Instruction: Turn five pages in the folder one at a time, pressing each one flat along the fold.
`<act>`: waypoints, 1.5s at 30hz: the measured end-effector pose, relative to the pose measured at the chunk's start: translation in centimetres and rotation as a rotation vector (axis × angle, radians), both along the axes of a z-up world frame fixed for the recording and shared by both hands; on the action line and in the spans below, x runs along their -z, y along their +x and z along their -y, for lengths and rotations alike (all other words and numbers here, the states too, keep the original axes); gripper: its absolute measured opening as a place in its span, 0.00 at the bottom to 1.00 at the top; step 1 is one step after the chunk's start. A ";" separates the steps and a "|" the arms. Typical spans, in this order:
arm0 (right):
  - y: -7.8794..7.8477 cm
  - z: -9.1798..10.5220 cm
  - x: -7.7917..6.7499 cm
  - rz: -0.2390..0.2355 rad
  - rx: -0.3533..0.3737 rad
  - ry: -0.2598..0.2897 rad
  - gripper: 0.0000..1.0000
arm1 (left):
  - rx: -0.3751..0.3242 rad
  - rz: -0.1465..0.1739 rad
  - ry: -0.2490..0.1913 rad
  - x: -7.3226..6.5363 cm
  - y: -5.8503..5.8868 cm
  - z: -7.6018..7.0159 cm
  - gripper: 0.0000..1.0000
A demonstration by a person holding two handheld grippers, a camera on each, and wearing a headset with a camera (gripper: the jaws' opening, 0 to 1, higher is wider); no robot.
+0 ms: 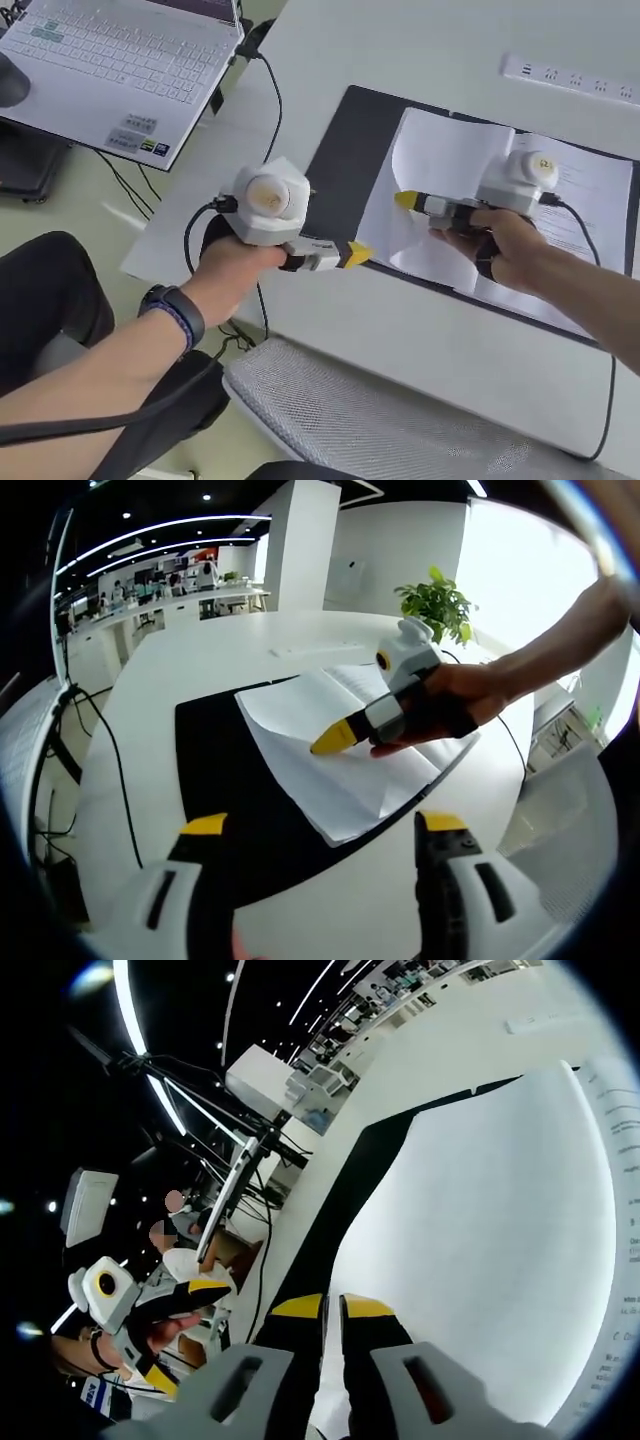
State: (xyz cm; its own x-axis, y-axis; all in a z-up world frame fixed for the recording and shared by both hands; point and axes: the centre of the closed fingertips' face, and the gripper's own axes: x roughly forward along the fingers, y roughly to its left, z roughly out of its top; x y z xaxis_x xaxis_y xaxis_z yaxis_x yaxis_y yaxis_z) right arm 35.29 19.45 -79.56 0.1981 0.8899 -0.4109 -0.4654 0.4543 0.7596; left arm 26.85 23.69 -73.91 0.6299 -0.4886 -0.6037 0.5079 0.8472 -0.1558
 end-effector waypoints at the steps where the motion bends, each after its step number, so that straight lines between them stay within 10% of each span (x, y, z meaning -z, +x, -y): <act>1: 0.0 0.1 -0.1 0.001 0.002 0.002 0.06 | 0.003 0.001 -0.001 0.1 0.2 0.2 0.73; 17: -0.2 2.3 -1.6 0.069 -0.012 0.009 0.21 | 0.046 0.007 -0.013 0.4 2.8 2.7 0.66; 27: 0.5 5.0 -6.0 0.136 0.035 0.018 0.18 | 0.086 -0.003 0.017 1.5 3.7 3.8 0.57; 45: 0.7 9.4 -7.6 0.168 0.090 0.011 0.12 | 0.177 -0.068 0.132 6.9 2.7 6.0 0.49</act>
State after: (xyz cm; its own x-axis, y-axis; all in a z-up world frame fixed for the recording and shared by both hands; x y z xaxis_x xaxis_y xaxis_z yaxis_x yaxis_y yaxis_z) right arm 36.02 10.04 -71.93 0.3421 0.8696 -0.3559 -0.5438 0.4921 0.6797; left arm 29.57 17.69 -80.81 0.4969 -0.5021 -0.7078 0.6426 0.7610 -0.0888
